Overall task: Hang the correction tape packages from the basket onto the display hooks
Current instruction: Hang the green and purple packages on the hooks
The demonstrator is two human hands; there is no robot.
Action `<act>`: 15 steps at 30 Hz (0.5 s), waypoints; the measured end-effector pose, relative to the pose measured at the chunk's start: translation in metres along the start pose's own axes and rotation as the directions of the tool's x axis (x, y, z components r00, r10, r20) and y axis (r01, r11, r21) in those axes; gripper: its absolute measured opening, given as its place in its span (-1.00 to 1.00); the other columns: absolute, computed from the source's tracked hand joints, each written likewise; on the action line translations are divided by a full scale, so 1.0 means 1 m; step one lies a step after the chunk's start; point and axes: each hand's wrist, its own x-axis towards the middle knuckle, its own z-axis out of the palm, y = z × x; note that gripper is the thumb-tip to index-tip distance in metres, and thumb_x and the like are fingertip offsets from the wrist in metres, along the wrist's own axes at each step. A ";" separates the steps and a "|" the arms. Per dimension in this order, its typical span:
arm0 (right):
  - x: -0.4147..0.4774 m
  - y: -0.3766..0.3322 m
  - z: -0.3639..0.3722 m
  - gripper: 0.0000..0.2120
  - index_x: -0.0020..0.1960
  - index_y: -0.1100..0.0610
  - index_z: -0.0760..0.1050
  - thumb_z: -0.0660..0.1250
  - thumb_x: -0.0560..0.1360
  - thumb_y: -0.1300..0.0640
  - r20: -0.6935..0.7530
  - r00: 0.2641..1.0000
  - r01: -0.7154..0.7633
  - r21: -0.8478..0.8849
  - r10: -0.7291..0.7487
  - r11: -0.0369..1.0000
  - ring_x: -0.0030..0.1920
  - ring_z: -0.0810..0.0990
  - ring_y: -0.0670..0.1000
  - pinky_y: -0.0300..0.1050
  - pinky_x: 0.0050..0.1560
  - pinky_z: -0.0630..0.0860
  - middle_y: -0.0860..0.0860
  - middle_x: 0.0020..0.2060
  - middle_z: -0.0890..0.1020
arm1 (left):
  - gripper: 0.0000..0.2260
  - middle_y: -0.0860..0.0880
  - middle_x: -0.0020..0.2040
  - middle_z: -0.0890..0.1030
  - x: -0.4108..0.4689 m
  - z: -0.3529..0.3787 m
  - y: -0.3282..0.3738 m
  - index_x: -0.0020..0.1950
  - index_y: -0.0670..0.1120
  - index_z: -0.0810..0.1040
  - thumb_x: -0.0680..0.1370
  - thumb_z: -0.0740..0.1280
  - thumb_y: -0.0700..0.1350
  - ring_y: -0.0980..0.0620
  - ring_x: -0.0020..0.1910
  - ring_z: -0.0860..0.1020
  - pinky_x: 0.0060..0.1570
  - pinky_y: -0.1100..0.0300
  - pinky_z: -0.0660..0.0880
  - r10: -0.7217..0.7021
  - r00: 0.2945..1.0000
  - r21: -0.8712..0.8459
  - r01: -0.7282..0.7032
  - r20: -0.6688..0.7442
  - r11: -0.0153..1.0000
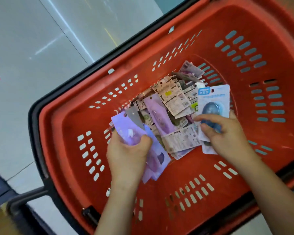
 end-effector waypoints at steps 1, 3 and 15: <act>-0.002 -0.003 0.000 -0.63 -0.07 -0.19 0.64 0.34 0.54 0.31 0.023 0.999 -0.028 0.116 0.025 0.993 0.17 0.50 -0.05 -0.27 0.16 0.43 0.00 0.12 0.55 | -0.80 0.18 -0.45 0.53 0.000 -0.005 0.005 -0.24 -0.05 0.46 0.46 0.43 -0.26 0.21 -0.48 0.44 -0.42 0.37 0.38 -0.042 0.998 -0.100 0.047 0.054 0.994; -0.006 -0.017 0.001 -0.74 -0.10 -0.12 0.66 0.34 0.57 0.23 0.124 0.992 -0.070 0.326 0.030 0.943 0.01 0.58 -0.10 -0.37 -0.05 0.47 -0.10 -0.04 0.67 | -0.89 0.05 -0.25 0.67 -0.002 -0.008 0.014 -0.08 -0.08 0.57 0.51 0.41 -0.28 0.07 -0.28 0.61 -0.25 0.21 0.53 -0.124 0.964 -0.270 0.187 0.234 0.944; -0.005 -0.010 0.011 -0.64 0.00 0.07 0.64 0.61 0.23 0.04 0.394 0.896 -0.351 0.347 0.204 0.870 -0.26 0.69 -0.11 -0.23 -0.35 0.54 -0.03 -0.20 0.73 | -0.55 -0.09 0.25 0.60 0.016 0.071 -0.019 0.36 -0.11 0.49 0.61 0.24 0.17 -0.03 0.13 0.60 0.10 0.13 0.56 -0.225 0.820 -0.227 0.391 0.526 0.892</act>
